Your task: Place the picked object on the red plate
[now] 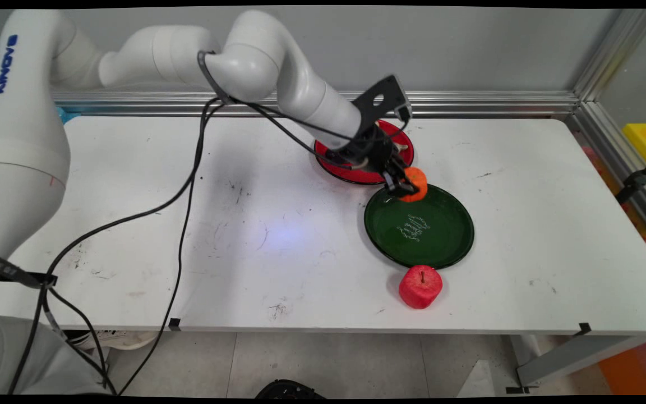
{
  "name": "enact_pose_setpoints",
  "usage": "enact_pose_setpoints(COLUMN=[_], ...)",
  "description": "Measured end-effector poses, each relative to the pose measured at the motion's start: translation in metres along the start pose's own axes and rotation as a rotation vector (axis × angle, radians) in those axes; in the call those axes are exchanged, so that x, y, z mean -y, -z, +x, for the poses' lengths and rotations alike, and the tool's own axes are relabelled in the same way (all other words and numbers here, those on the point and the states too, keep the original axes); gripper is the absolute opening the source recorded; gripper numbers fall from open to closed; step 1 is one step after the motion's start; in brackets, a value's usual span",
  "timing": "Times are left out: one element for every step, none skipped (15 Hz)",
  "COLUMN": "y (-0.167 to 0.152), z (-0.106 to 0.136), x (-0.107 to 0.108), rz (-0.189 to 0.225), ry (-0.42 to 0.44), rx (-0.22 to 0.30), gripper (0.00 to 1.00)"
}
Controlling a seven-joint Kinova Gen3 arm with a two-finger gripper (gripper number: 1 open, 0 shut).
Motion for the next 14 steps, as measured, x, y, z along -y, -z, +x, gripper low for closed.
enact_pose_setpoints(y=[0.004, 0.007, 0.01, 0.013, 0.016, 0.018, 0.019, 0.021, 0.023, 0.024, 0.025, 0.026, 0.027, 0.028], z=[0.0, 0.0, 0.0, -0.002, -0.003, -0.004, -0.005, -0.006, -0.008, -0.009, -0.01, -0.011, -0.012, -0.013], x=[0.006, 0.01, 0.015, 0.021, 0.026, 0.03, 0.033, 0.038, 0.042, 0.045, 0.048, 0.052, 0.055, 0.057], rz=[0.006, 0.01, 0.015, 0.021, 0.026, 0.031, 0.035, 0.041, 0.046, 0.05, 0.054, 0.058, 0.063, 0.065], ry=[-0.002, -0.004, -0.007, -0.009, -0.01, -0.013, -0.014, -0.016, -0.018, -0.019, -0.021, -0.022, -0.024, -0.024], rx=[0.001, 0.003, 0.006, 0.009, 0.012, 0.015, 0.017, 0.02, 0.022, 0.023, 0.024, 0.026, 0.027, 0.028], gripper=[0.0, 0.0, 0.0, 0.0, 0.0, 0.0, 0.0, 0.0, 0.0, 0.0, 0.0, 0.0, 0.0, 0.0])
